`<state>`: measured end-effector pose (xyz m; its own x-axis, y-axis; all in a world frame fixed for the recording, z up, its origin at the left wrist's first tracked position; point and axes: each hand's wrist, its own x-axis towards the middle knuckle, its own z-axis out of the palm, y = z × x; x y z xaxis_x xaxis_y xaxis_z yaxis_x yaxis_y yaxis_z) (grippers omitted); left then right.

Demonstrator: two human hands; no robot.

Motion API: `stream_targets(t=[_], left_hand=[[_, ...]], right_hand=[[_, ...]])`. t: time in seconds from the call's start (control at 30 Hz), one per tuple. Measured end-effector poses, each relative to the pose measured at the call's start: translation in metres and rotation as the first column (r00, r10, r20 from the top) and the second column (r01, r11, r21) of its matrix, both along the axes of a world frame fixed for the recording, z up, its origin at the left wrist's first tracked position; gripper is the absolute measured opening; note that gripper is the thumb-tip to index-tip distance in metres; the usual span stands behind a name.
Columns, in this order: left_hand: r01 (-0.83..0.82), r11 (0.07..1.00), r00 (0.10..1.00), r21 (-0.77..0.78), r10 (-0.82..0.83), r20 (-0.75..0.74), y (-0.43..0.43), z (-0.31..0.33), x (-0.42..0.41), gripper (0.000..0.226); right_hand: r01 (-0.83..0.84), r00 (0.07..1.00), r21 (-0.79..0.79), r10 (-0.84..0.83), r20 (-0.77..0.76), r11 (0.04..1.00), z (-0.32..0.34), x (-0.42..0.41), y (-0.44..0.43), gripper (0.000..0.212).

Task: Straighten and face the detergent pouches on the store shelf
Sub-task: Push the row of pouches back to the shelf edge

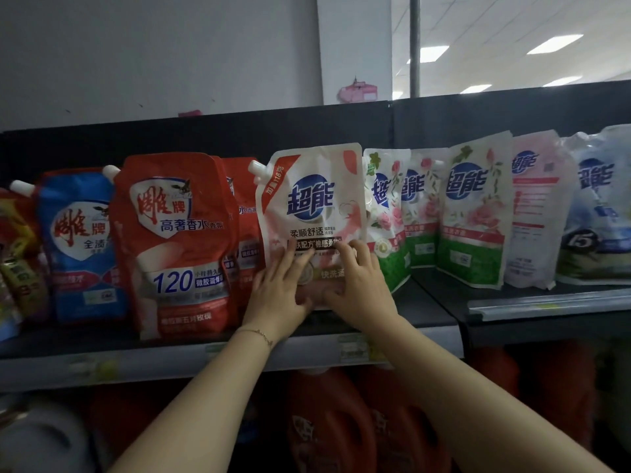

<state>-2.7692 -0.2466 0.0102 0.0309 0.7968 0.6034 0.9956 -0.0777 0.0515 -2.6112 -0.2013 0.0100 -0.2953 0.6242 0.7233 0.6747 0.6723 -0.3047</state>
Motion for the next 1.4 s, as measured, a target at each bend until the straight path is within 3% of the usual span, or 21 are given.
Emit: stream_targets(t=[0.07, 0.27, 0.43, 0.6, 0.8, 0.93, 1.4], left_hand=[[0.022, 0.999, 0.999, -0.027, -0.021, 0.030, 0.003, -0.002, -0.002, 0.090], [-0.037, 0.999, 0.994, -0.022, 0.035, -0.102, 0.007, -0.004, -0.004, 0.089], [-0.082, 0.996, 0.988, -0.036, 0.077, -0.131, 0.004, -0.004, 0.000, 0.087], [-0.133, 0.990, 0.990, -0.044, 0.130, -0.054, 0.004, -0.005, 0.003, 0.091], [-0.138, 0.962, 0.990, -0.234, 0.135, -0.029, 0.010, -0.002, 0.001, 0.093], [-0.112, 0.947, 0.991, -0.302, 0.127, 0.031, 0.015, -0.003, -0.002, 0.095], [-0.090, 0.974, 0.984, -0.205, 0.120, 0.134, 0.010, -0.007, -0.001, 0.085]], right_hand=[[-0.021, 1.000, -0.023, 0.021, -0.004, 1.000, -0.002, -0.001, 0.001, 0.086], [-0.111, 0.993, -0.145, 0.115, 0.021, 0.983, -0.005, 0.000, 0.007, 0.091], [-0.113, 0.986, -0.096, 0.123, 0.112, 0.989, -0.005, -0.001, 0.006, 0.091], [-0.116, 0.984, -0.113, 0.130, 0.120, 0.987, -0.006, -0.001, 0.006, 0.089], [-0.119, 0.993, -0.140, 0.120, -0.004, 0.983, -0.006, 0.001, 0.005, 0.082], [-0.059, 0.997, -0.148, 0.064, 0.030, 0.987, -0.004, 0.000, 0.005, 0.088], [0.124, 0.982, -0.105, -0.106, 0.158, 0.987, -0.004, -0.006, -0.001, 0.091]])
